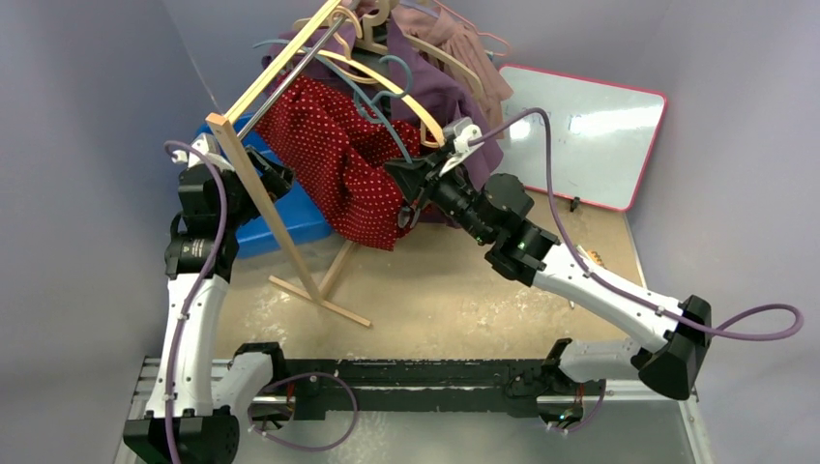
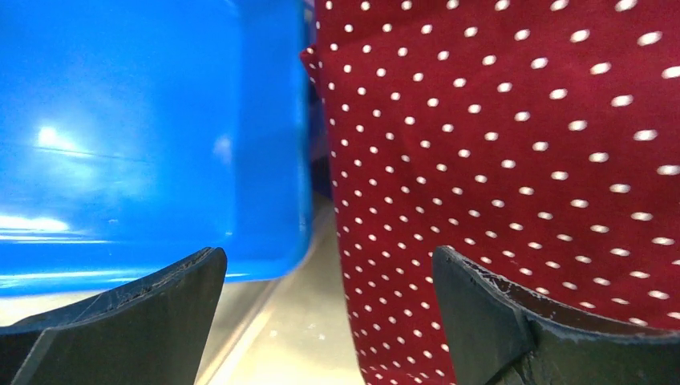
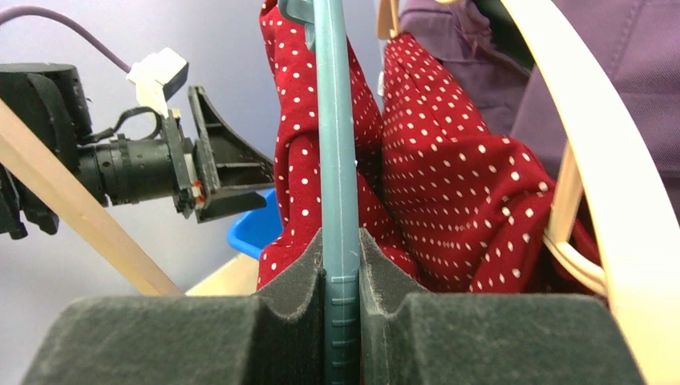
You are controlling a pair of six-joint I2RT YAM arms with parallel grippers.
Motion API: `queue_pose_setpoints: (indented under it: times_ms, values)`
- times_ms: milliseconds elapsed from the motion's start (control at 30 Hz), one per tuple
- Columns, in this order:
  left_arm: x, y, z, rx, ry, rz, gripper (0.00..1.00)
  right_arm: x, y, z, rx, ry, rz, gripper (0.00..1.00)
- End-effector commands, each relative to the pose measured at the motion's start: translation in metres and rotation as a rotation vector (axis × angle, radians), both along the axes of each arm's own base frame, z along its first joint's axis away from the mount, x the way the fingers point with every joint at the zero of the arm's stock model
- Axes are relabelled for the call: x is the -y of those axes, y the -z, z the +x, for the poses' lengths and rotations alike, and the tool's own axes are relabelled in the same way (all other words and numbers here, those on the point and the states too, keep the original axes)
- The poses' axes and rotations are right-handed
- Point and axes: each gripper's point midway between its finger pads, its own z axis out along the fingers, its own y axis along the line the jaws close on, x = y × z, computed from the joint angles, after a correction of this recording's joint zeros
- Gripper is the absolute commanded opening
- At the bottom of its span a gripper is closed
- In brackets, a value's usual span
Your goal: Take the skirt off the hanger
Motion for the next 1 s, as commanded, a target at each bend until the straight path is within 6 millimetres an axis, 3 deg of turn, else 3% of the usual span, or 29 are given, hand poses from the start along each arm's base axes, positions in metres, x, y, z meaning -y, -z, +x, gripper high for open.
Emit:
queue_pose_setpoints:
  times_ms: [0,167,267,467,800,967]
  values:
    - [0.044,-0.037,0.015,0.188,0.239,-0.22,1.0,0.024,-0.037,-0.007,0.055,0.05,0.109,0.0]
    - [0.069,-0.06,0.018,0.328,0.413,-0.421,1.0,0.035,-0.049,-0.019,0.057,0.032,0.152,0.0]
    - [0.085,-0.079,0.009,0.439,0.538,-0.552,1.0,0.039,-0.06,-0.028,0.064,0.005,0.187,0.0]
    - [0.09,-0.096,-0.005,0.532,0.605,-0.61,1.0,0.044,-0.084,-0.039,0.092,-0.031,0.236,0.0]
    - [0.092,-0.082,-0.007,0.495,0.606,-0.62,1.0,0.056,-0.115,-0.052,0.124,-0.06,0.341,0.0]
    - [0.086,-0.058,0.007,0.387,0.527,-0.555,1.0,0.059,-0.136,-0.053,0.152,-0.057,0.382,0.0]
